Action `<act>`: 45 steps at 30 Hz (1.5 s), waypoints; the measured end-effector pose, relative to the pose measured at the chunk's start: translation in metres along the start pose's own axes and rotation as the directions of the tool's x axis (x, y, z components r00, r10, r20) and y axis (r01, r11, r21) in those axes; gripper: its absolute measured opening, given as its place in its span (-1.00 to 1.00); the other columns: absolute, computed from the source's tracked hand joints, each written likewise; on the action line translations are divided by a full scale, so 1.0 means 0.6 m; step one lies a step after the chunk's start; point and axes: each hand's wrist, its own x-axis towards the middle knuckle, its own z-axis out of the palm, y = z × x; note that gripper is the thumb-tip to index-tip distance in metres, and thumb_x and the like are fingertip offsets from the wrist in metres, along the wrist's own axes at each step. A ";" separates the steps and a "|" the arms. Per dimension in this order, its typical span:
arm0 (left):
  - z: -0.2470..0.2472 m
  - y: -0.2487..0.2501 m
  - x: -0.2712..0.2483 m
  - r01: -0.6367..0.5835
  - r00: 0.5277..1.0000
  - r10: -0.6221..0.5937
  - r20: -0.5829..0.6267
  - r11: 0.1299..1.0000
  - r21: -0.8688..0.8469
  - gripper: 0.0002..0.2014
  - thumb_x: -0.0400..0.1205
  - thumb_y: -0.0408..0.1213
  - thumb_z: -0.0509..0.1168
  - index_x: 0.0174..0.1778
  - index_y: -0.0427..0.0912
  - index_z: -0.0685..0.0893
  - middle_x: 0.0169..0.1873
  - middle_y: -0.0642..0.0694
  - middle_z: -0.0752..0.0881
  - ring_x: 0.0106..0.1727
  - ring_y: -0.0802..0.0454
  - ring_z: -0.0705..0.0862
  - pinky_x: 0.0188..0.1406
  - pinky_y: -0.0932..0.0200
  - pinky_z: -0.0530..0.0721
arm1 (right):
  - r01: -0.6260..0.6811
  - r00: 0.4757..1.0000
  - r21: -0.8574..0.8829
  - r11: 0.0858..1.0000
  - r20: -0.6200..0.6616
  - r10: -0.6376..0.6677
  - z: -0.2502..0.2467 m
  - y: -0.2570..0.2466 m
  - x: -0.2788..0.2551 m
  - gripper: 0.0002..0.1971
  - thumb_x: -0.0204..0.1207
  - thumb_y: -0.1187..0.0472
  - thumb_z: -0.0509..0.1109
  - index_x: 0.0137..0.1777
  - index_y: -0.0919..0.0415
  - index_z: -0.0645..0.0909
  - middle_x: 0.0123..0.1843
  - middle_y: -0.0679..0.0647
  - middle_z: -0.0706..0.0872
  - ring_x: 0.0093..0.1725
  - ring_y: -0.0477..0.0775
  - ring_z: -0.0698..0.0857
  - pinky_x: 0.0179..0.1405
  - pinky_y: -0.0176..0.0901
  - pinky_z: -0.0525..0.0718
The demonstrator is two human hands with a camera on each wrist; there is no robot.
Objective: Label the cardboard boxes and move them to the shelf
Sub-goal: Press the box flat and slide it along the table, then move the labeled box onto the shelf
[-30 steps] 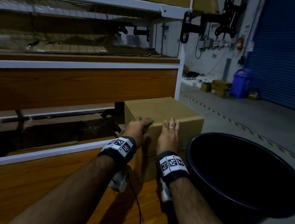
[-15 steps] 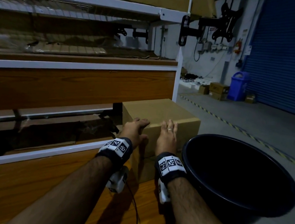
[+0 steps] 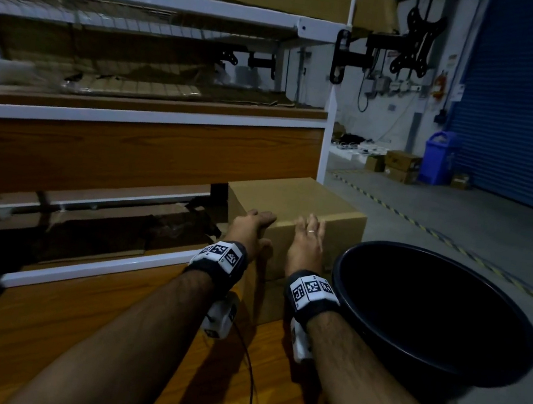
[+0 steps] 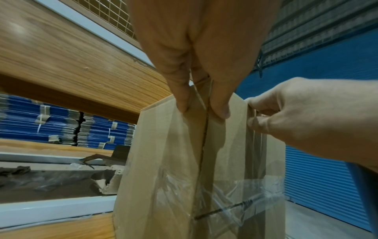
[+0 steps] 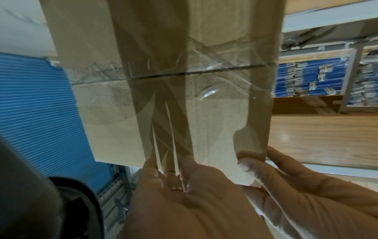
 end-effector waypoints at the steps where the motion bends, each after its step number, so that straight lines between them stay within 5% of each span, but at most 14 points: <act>1: -0.003 0.002 -0.001 -0.004 1.000 0.004 0.011 1.000 0.017 -0.39 0.54 -0.35 0.44 0.52 0.03 0.46 0.56 -0.01 0.40 0.62 -0.05 0.24 0.61 -0.02 0.21 | -0.003 1.000 0.000 1.000 0.006 0.003 -0.003 -0.002 -0.001 -0.31 0.51 0.60 -0.05 0.65 0.19 0.13 0.73 0.14 -0.04 0.69 0.19 -0.18 0.64 0.07 0.07; 7: -0.031 0.008 -0.028 0.037 0.999 -0.038 0.004 0.997 0.070 -0.26 0.55 -0.25 0.45 0.63 -0.12 0.25 0.62 -0.13 0.27 0.61 -0.11 0.26 0.60 0.03 0.24 | -0.017 0.999 0.066 0.998 -0.026 0.019 -0.012 -0.024 -0.008 -0.38 0.56 0.53 0.13 0.64 0.26 0.19 0.70 0.20 0.13 0.69 0.20 -0.04 0.62 0.09 0.15; 11: -0.069 -0.025 -0.071 0.129 0.992 -0.129 -0.010 0.992 -0.001 -0.25 0.49 -0.16 0.51 0.59 -0.07 0.35 0.35 -0.16 0.62 0.28 -0.11 0.62 0.33 -0.02 0.59 | 0.117 0.979 0.242 0.963 -0.191 -0.071 -0.024 -0.052 -0.037 -0.59 0.62 0.35 0.19 0.47 0.32 0.47 0.26 0.33 0.66 0.32 0.29 0.57 0.25 0.01 0.53; 16: -0.139 -0.062 -0.159 0.202 0.962 -0.218 -0.165 0.974 -0.106 -0.43 0.58 -0.19 0.43 0.51 -0.11 0.47 0.36 -0.12 0.62 0.38 -0.05 0.57 0.34 0.15 0.50 | 0.243 0.955 0.333 0.911 -0.249 -0.163 -0.048 -0.104 -0.086 -0.67 0.66 0.27 0.23 0.38 0.27 0.59 0.09 0.28 0.75 0.19 0.27 0.63 0.14 0.02 0.58; 19: -0.182 -0.084 -0.224 0.214 0.926 -0.251 -0.282 0.964 -0.155 -0.50 0.57 -0.15 0.43 0.44 -0.13 0.56 0.26 -0.11 0.69 0.30 -0.02 0.63 0.30 0.19 0.54 | 0.224 0.974 0.487 0.844 -0.145 -0.175 -0.046 -0.136 -0.119 -0.77 0.63 0.21 0.28 0.16 0.17 0.74 -0.07 0.15 0.80 -0.04 0.15 0.74 -0.07 -0.11 0.68; 23: -0.241 -0.109 -0.324 0.279 0.832 -0.349 -0.432 0.935 -0.218 -0.51 0.56 -0.18 0.45 0.41 -0.19 0.59 0.20 -0.08 0.73 0.23 0.05 0.68 0.26 0.21 0.60 | 0.054 0.971 0.732 0.679 0.121 -0.209 -0.016 -0.210 -0.179 -0.74 0.60 0.19 0.35 0.22 0.22 0.71 -0.18 0.04 0.82 -0.05 0.04 0.77 0.13 0.07 0.72; 33: -0.374 -0.154 -0.577 0.469 0.651 -0.478 -0.590 0.864 -0.182 -0.44 0.54 -0.11 0.45 0.45 -0.19 0.54 0.22 -0.08 0.72 0.25 0.07 0.66 0.32 0.16 0.56 | 0.102 0.773 0.833 0.544 0.278 -0.570 -0.036 -0.423 -0.380 -0.67 0.60 0.13 0.38 0.32 0.20 0.64 0.06 0.09 0.81 0.10 -0.05 0.75 0.22 -0.08 0.68; 37: -0.440 -0.167 -0.670 0.474 0.625 -0.472 -0.622 0.862 -0.179 -0.46 0.53 -0.09 0.46 0.41 -0.19 0.58 0.22 -0.10 0.71 0.26 0.03 0.65 0.31 0.04 0.60 | 0.152 0.738 0.852 0.500 0.238 -0.631 -0.062 -0.498 -0.455 -0.67 0.59 0.12 0.40 0.32 0.18 0.66 0.08 0.03 0.80 0.11 -0.11 0.71 0.18 -0.22 0.63; 39: -0.475 -0.176 -0.714 0.477 0.622 -0.465 -0.630 0.863 -0.166 -0.48 0.53 -0.12 0.46 0.39 -0.19 0.58 0.22 -0.10 0.71 0.24 0.07 0.65 0.25 0.14 0.60 | 0.159 0.722 0.862 0.481 0.231 -0.652 -0.074 -0.536 -0.495 -0.68 0.59 0.13 0.40 0.31 0.17 0.67 0.09 0.02 0.79 0.10 -0.12 0.71 0.15 -0.26 0.63; 41: -0.510 -0.190 -0.758 0.499 0.603 -0.473 -0.643 0.852 -0.159 -0.46 0.54 -0.13 0.46 0.42 -0.21 0.56 0.24 -0.09 0.70 0.24 0.13 0.63 0.19 0.26 0.55 | 0.166 0.709 0.865 0.473 0.229 -0.667 -0.080 -0.573 -0.535 -0.69 0.58 0.12 0.41 0.30 0.16 0.68 0.09 0.01 0.78 0.07 -0.15 0.69 0.16 -0.24 0.66; 45: -0.560 -0.234 -0.843 0.598 0.536 -0.519 -0.666 0.790 -0.135 -0.41 0.55 -0.09 0.44 0.47 -0.20 0.50 0.33 -0.12 0.64 0.35 0.01 0.58 0.28 0.18 0.50 | 0.198 0.690 0.845 0.496 0.239 -0.684 -0.074 -0.636 -0.606 -0.66 0.56 0.09 0.42 0.30 0.18 0.68 0.13 0.04 0.78 0.10 -0.10 0.70 0.24 -0.12 0.66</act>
